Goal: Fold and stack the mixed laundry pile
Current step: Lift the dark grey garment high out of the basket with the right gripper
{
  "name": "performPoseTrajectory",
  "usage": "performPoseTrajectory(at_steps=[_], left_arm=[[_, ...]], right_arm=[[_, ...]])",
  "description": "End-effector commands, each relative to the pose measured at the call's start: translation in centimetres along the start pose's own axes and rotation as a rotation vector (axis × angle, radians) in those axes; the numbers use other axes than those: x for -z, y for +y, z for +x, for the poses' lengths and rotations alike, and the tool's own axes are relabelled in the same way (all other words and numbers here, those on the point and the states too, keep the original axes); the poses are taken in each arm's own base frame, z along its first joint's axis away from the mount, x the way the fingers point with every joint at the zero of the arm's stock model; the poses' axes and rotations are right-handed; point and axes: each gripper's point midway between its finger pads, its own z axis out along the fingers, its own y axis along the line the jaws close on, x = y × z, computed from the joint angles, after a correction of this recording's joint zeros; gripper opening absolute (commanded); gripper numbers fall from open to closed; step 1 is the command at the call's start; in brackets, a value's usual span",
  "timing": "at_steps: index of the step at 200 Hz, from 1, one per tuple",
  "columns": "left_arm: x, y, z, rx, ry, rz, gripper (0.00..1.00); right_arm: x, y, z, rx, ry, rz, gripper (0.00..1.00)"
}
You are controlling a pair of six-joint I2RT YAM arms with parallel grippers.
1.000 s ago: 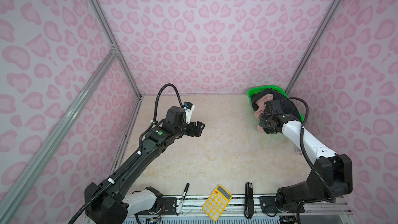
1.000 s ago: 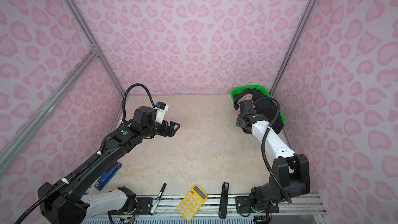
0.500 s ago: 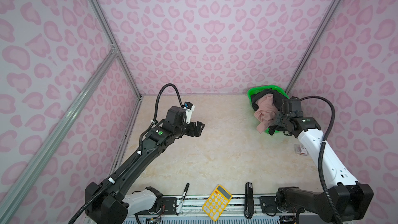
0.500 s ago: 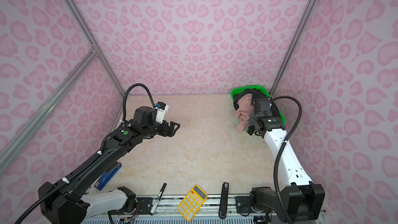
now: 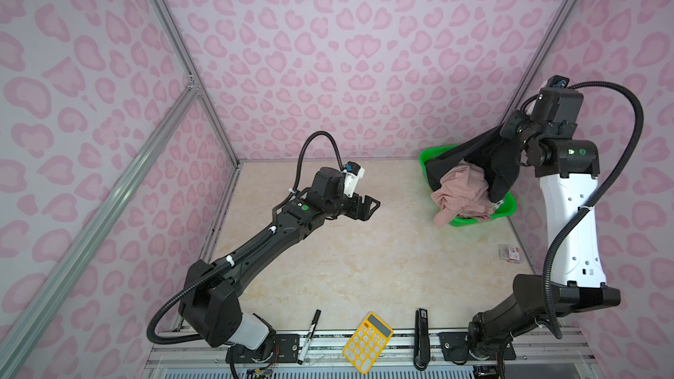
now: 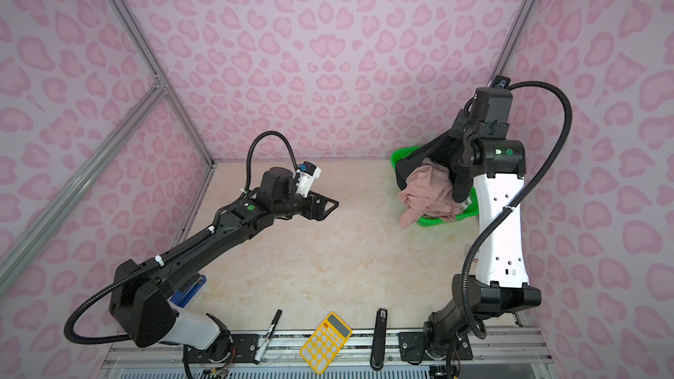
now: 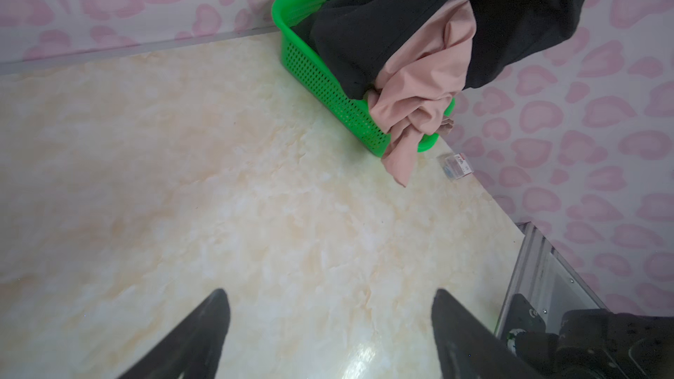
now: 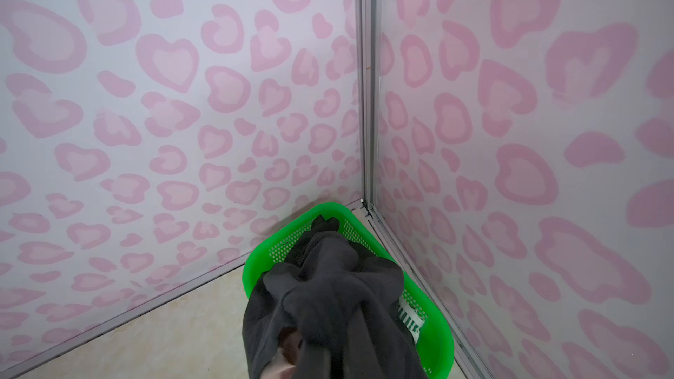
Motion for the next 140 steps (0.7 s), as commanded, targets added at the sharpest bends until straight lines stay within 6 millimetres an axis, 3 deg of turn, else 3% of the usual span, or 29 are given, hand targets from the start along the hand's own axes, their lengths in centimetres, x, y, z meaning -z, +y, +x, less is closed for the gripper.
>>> performPoseTrajectory(at_steps=[1, 38, 85, 114, 140], left_arm=[[-2.2, -2.6, -1.9, -0.035, -0.039, 0.075, 0.88], [-4.4, -2.2, -0.5, 0.024, -0.001, 0.055, 0.88], [-5.8, -2.0, 1.2, 0.033, 0.040, 0.058, 0.88], [-5.3, 0.3, 1.1, 0.057, 0.014, -0.071, 0.88], [-3.5, 3.4, 0.7, 0.097, 0.006, -0.197, 0.89]], right_arm=[[1.1, 1.0, -4.0, -0.002, -0.102, -0.071, 0.00], [5.2, 2.1, -10.5, -0.068, -0.326, -0.229, 0.00], [11.6, 4.8, -16.2, -0.107, -0.572, -0.492, 0.00], [16.4, 8.4, -17.2, -0.093, -0.611, -0.786, 0.00], [19.7, 12.0, -15.3, -0.058, -0.540, -1.017, 0.00]])
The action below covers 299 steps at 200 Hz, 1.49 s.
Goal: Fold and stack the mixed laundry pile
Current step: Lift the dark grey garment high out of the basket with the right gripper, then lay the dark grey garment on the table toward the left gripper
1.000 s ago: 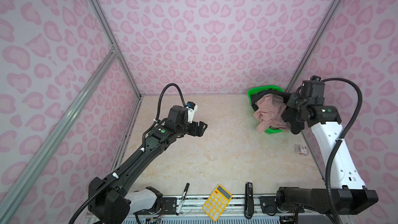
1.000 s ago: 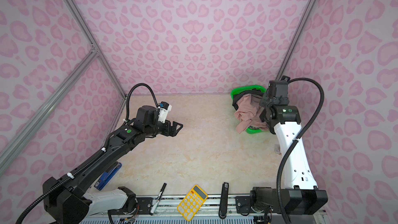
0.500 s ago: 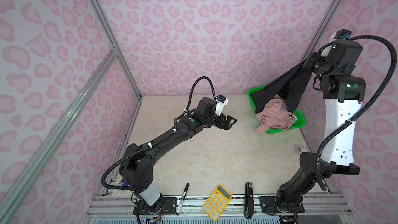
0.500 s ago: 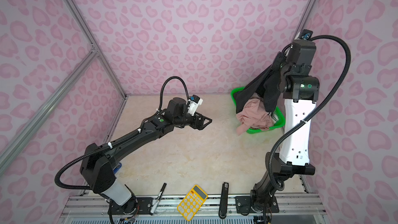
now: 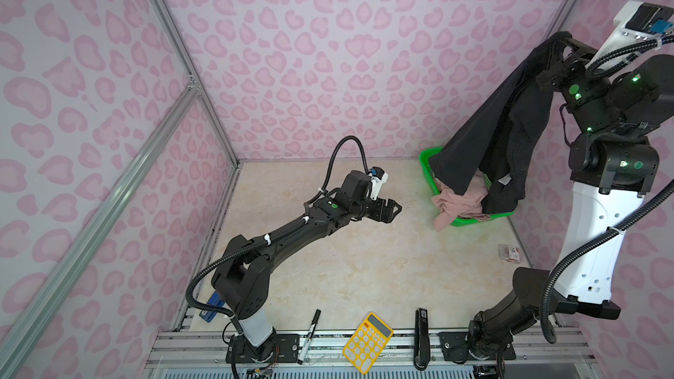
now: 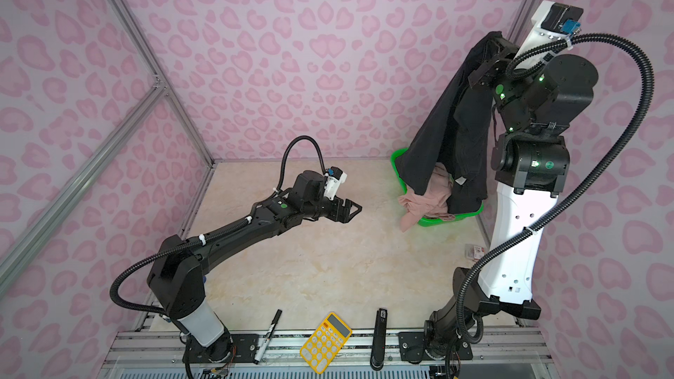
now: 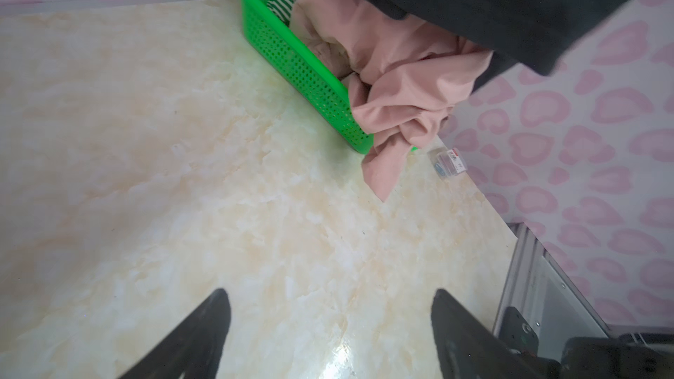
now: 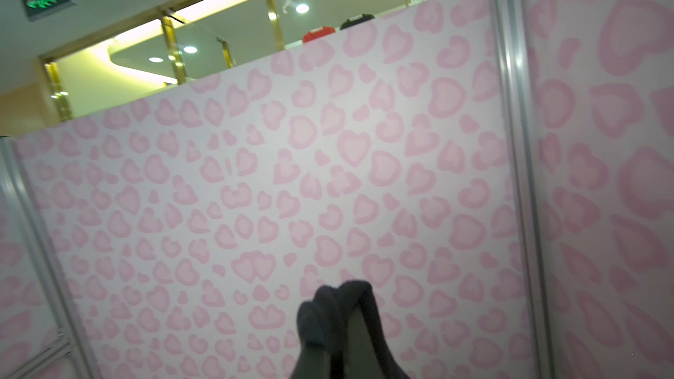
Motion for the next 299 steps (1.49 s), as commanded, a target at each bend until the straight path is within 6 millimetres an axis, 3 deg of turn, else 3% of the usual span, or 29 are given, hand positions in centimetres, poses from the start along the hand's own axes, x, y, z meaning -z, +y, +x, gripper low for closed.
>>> performPoseTrajectory(at_steps=[1, 7, 27, 54, 77, 105, 130, 147, 159, 177, 202, 225, 232, 235, 256, 284, 294, 299], left_arm=[[2.0, 3.2, -1.3, 0.040, -0.052, -0.143, 0.89], [2.5, 4.3, -0.7, 0.064, -0.051, -0.164, 0.89], [5.2, 6.9, -1.3, 0.124, -0.095, -0.205, 0.90], [8.9, 8.6, -1.6, 0.112, -0.126, -0.254, 0.90], [12.0, 9.2, -2.0, 0.106, -0.158, -0.282, 0.92], [14.5, 8.7, -2.1, 0.089, -0.177, -0.280, 0.93], [14.6, 8.0, -1.4, 0.078, -0.164, -0.239, 0.93], [13.9, 8.1, -0.5, 0.094, -0.140, -0.219, 0.93], [13.2, 8.2, 0.1, 0.101, -0.121, -0.206, 0.93], [12.1, 8.4, 0.5, 0.101, -0.105, -0.188, 0.94], [9.9, 9.1, 0.5, 0.096, -0.085, -0.184, 0.94], [6.3, 10.0, 0.8, 0.104, -0.032, -0.190, 0.93], [5.0, 10.3, 1.2, 0.107, -0.010, -0.192, 0.93], [4.4, 10.4, 1.4, 0.107, -0.001, -0.192, 0.93], [0.5, 10.4, 2.4, 0.096, 0.041, -0.170, 0.94], [-3.8, 10.4, 3.3, 0.110, 0.080, -0.129, 0.95], [-5.0, 11.2, 4.5, 0.128, 0.114, -0.143, 0.95], [-5.4, 11.2, 3.8, 0.128, 0.104, -0.143, 0.95]], right_arm=[[1.1, 6.9, -0.5, -0.032, 0.009, -0.322, 0.00], [1.2, 8.0, 0.3, -0.028, 0.039, -0.355, 0.00], [1.8, 11.7, 3.3, -0.024, 0.139, -0.468, 0.00], [2.4, 16.7, 8.9, -0.026, 0.302, -0.590, 0.00], [1.9, 19.7, 16.0, -0.014, 0.454, -0.602, 0.00], [-0.1, 18.8, 27.0, -0.059, 0.684, -0.482, 0.00], [0.5, 15.4, 37.5, 0.010, 0.926, -0.301, 0.00], [2.0, 13.1, 41.5, 0.044, 1.041, -0.227, 0.22], [3.3, 12.3, 42.4, 0.021, 1.087, -0.222, 0.38], [4.6, 9.8, 41.6, 0.001, 1.087, -0.144, 0.53], [7.2, 3.0, 39.4, -0.006, 1.049, 0.091, 0.65], [10.4, -4.0, 39.9, -0.012, 1.066, 0.323, 0.70], [11.0, -5.3, 40.1, -0.015, 1.075, 0.366, 0.71], [12.2, -6.3, 41.3, -0.015, 1.109, 0.395, 0.75], [13.9, -9.1, 43.6, -0.050, 1.136, 0.474, 0.80], [14.6, -11.3, 47.2, -0.129, 1.163, 0.496, 0.84], [14.6, -11.9, 48.1, -0.145, 1.172, 0.509, 0.84], [14.5, -12.0, 48.7, -0.153, 1.181, 0.507, 0.84]])
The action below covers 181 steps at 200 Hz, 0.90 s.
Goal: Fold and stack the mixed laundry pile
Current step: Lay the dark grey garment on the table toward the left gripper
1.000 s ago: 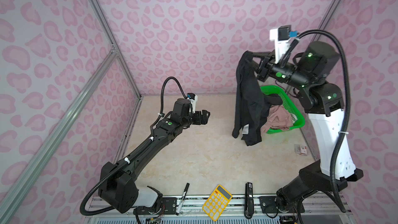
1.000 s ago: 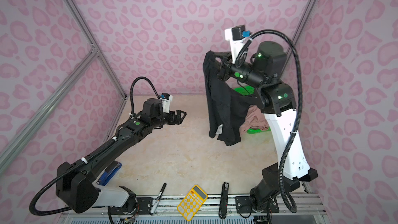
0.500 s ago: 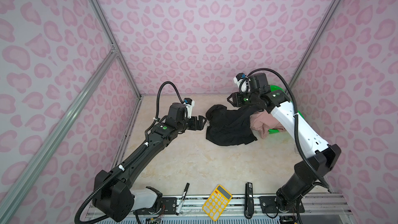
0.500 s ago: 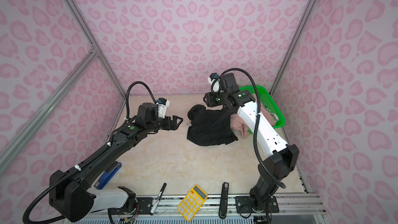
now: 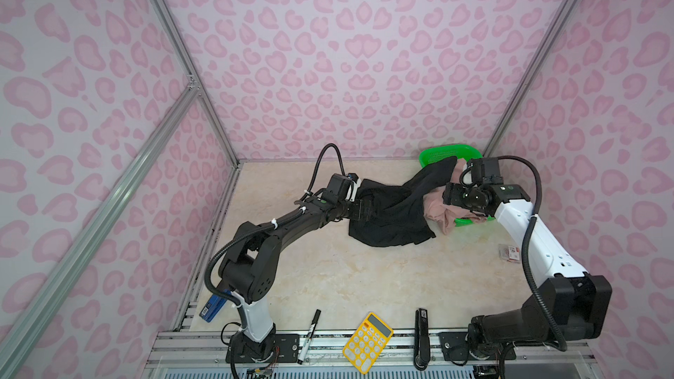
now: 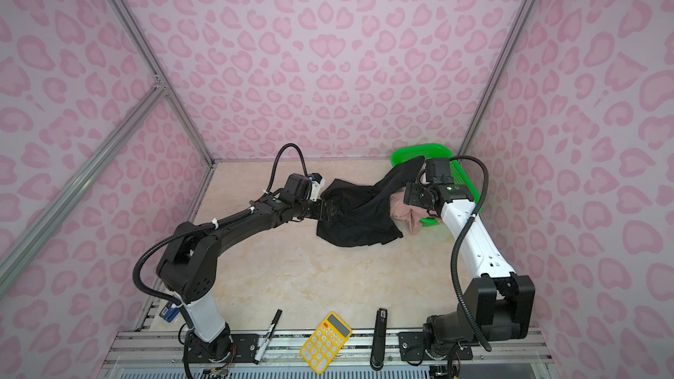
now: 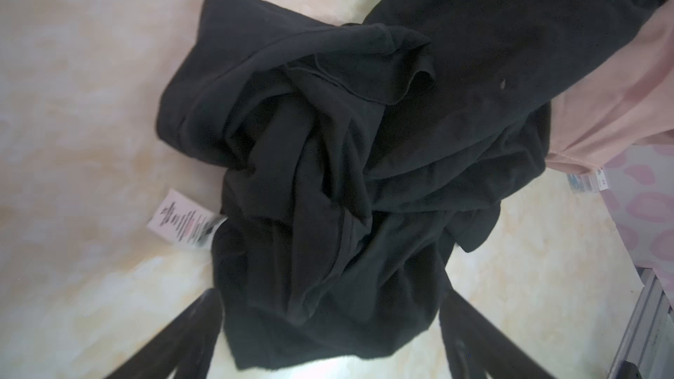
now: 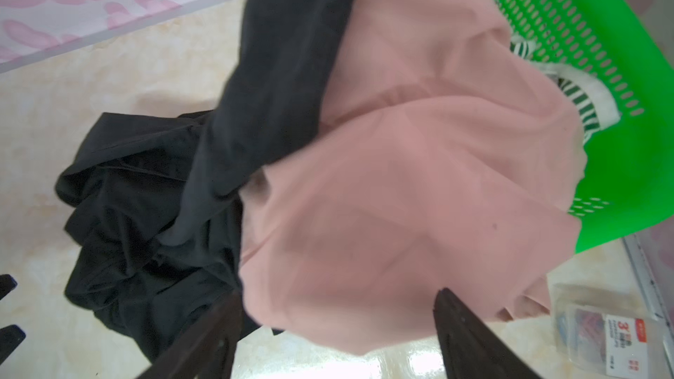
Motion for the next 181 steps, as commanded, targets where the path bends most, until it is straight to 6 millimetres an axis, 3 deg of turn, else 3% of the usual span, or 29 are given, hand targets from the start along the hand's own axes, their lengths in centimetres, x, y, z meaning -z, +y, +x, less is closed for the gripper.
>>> performPoseTrajectory(at_steps=[1, 13, 49, 58, 81, 88, 106, 120, 124, 150, 165, 181], left_arm=[[-1.9, -0.3, -1.3, 0.010, -0.025, 0.022, 0.95], [-3.2, 0.7, -0.6, 0.027, 0.000, -0.008, 0.94], [-5.8, 2.9, 1.5, 0.068, 0.060, -0.079, 0.87], [-6.1, 3.3, 1.7, 0.079, 0.062, -0.094, 0.77], [-6.3, 4.4, 1.8, 0.116, 0.052, -0.134, 0.40], [-6.1, 4.8, 1.7, 0.130, 0.046, -0.151, 0.26], [-4.7, 6.6, 1.2, 0.175, 0.022, -0.202, 0.04], [-2.7, 8.5, 0.2, 0.230, -0.015, -0.229, 0.03], [-2.2, 9.4, 1.1, 0.250, -0.002, -0.244, 0.03], [2.1, 12.9, 0.7, 0.281, -0.034, -0.310, 0.03], [3.8, 13.5, 0.6, 0.261, -0.038, -0.318, 0.03], [4.5, 12.9, 0.5, 0.226, -0.027, -0.294, 0.03]], right_arm=[[-2.1, 0.2, -0.9, -0.045, -0.020, -0.041, 0.84], [-3.6, -0.1, -0.7, -0.055, 0.011, -0.048, 0.83], [-6.9, -1.4, 0.1, -0.104, 0.079, -0.040, 0.57], [-7.2, -2.0, 0.1, -0.119, 0.081, -0.035, 0.46], [-6.9, -4.0, -1.0, -0.177, 0.053, -0.024, 0.10], [-6.2, -4.7, -1.8, -0.195, 0.028, -0.020, 0.01], [-3.8, -6.1, -4.7, -0.219, -0.054, -0.010, 0.00], [-1.6, -6.6, -7.2, -0.223, -0.123, -0.004, 0.00], [-0.5, -6.7, -8.5, -0.220, -0.160, -0.001, 0.00], [4.7, -6.5, -14.0, -0.213, -0.347, 0.008, 0.00], [6.9, -6.2, -16.3, -0.218, -0.425, 0.001, 0.00], [7.6, -6.5, -17.7, -0.228, -0.480, 0.024, 0.00]])
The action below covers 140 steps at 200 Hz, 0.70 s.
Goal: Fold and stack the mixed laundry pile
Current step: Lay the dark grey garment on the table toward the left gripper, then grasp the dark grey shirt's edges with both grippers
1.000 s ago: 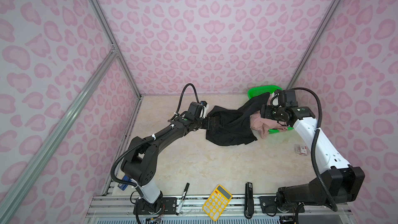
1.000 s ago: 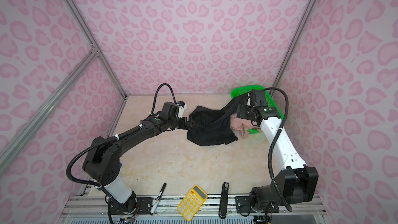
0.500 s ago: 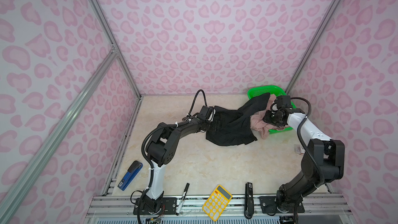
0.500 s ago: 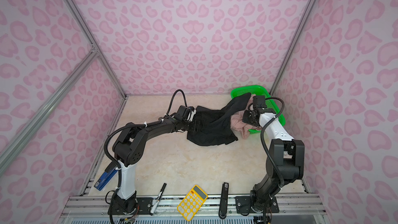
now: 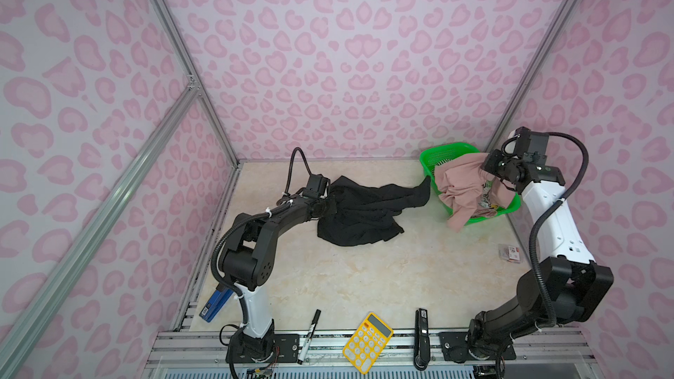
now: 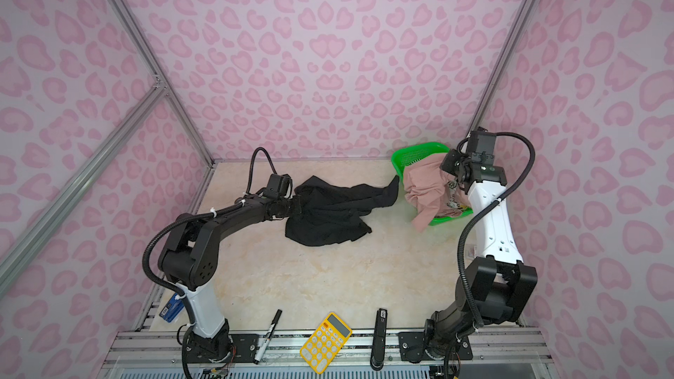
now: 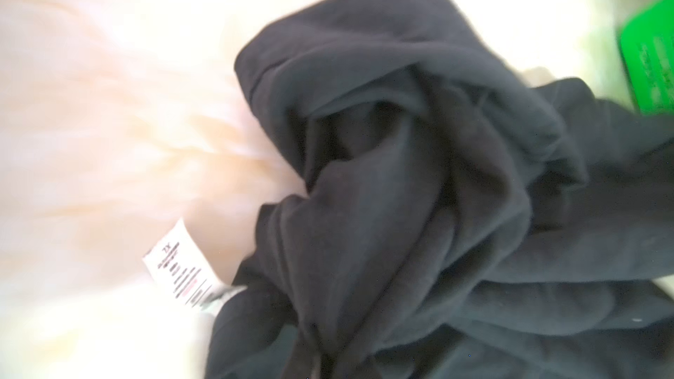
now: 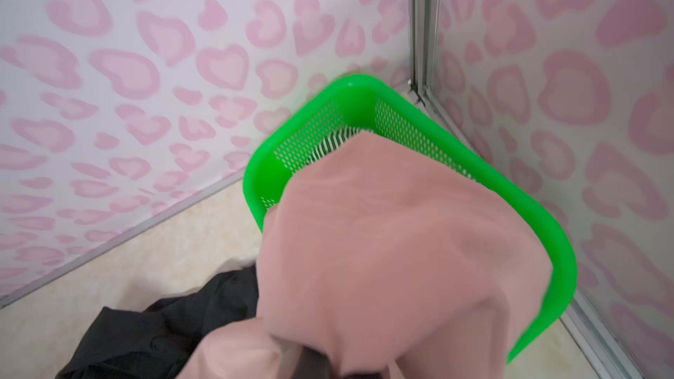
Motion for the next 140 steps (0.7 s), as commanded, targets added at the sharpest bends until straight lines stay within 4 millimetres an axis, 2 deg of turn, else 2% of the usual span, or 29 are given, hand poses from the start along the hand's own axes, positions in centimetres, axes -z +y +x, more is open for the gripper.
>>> performPoseTrajectory(at_steps=[1, 18, 37, 50, 71, 79, 93, 102, 112, 131, 140], left_arm=[[1.4, -0.2, 0.1, -0.066, 0.009, 0.022, 0.03], [1.5, -1.3, 0.4, -0.074, 0.028, 0.081, 0.03], [1.4, -2.3, 0.8, -0.080, 0.041, 0.128, 0.03], [1.4, -3.1, 1.2, -0.097, 0.046, 0.150, 0.03], [1.8, -4.3, 1.5, -0.137, 0.048, 0.164, 0.03], [2.3, -4.6, 1.4, -0.147, 0.044, 0.166, 0.04], [3.1, -4.9, 1.2, -0.159, 0.039, 0.161, 0.06], [3.7, -4.9, 1.1, -0.162, 0.034, 0.155, 0.06], [4.6, -4.9, 0.8, -0.166, 0.022, 0.147, 0.06], [6.2, -5.0, 0.4, -0.181, 0.010, 0.142, 0.06], [7.0, -5.1, 0.3, -0.192, 0.006, 0.143, 0.06]], right_arm=[[0.2, -0.3, -2.6, -0.016, -0.098, 0.041, 0.00], [-0.6, -1.5, -3.1, -0.025, -0.144, 0.103, 0.00], [-3.1, -2.5, -1.7, 0.002, -0.127, 0.168, 0.00], [-5.7, -2.9, 0.7, 0.032, -0.066, 0.195, 0.00], [-10.6, -3.5, 6.1, 0.062, 0.088, 0.210, 0.00], [-12.0, -3.8, 8.1, 0.063, 0.153, 0.211, 0.00], [-13.3, -4.5, 10.6, 0.067, 0.261, 0.237, 0.00], [-13.5, -4.9, 11.3, 0.085, 0.289, 0.259, 0.04], [-13.1, -5.1, 11.3, 0.109, 0.288, 0.284, 0.16], [-10.7, -4.7, 9.4, 0.145, 0.233, 0.318, 0.40], [-8.9, -4.1, 7.8, 0.168, 0.190, 0.328, 0.50]])
